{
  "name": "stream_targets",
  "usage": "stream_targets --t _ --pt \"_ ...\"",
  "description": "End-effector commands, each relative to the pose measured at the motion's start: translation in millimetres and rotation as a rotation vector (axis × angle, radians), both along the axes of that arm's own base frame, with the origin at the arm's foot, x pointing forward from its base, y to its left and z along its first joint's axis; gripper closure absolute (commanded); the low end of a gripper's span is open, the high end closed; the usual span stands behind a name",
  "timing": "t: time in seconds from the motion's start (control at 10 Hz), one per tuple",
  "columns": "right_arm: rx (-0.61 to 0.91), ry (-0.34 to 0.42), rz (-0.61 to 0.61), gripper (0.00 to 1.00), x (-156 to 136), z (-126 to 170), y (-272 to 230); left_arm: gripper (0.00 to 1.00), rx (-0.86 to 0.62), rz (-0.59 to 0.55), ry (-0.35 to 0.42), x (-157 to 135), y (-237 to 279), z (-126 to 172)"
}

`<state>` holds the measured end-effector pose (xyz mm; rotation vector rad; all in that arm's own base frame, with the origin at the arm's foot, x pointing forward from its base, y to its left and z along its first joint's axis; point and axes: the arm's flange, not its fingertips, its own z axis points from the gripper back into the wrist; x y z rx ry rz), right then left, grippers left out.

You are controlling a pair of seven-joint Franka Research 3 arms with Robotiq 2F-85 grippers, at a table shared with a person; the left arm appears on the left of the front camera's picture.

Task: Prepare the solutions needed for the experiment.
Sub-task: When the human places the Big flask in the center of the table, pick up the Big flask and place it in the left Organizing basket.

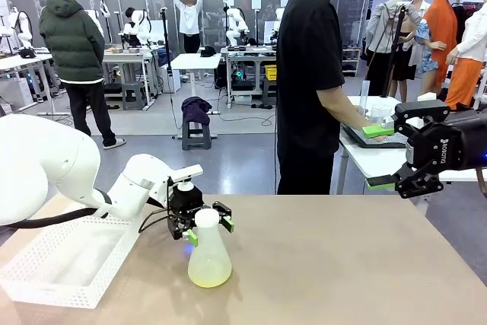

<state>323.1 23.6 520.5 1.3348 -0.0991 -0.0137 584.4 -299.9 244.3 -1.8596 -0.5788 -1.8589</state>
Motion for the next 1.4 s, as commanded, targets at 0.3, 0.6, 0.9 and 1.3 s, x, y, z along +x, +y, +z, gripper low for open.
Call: stream_targets --t 0.3,0.6,0.9,1.3 --pt "0.006 -0.008 0.003 0.00 0 0 1 0.00 0.000 0.001 0.050 -6 -4 3" --pt "0.006 -0.008 0.003 0.00 0 0 1 0.19 -0.021 -0.024 0.044 -11 -1 7" --pt "0.006 -0.008 0.003 0.00 0 0 1 0.52 -0.014 -0.028 0.051 -16 2 9" --pt "0.006 -0.008 0.003 0.00 0 0 1 0.67 -0.001 -0.024 0.052 -20 6 13"
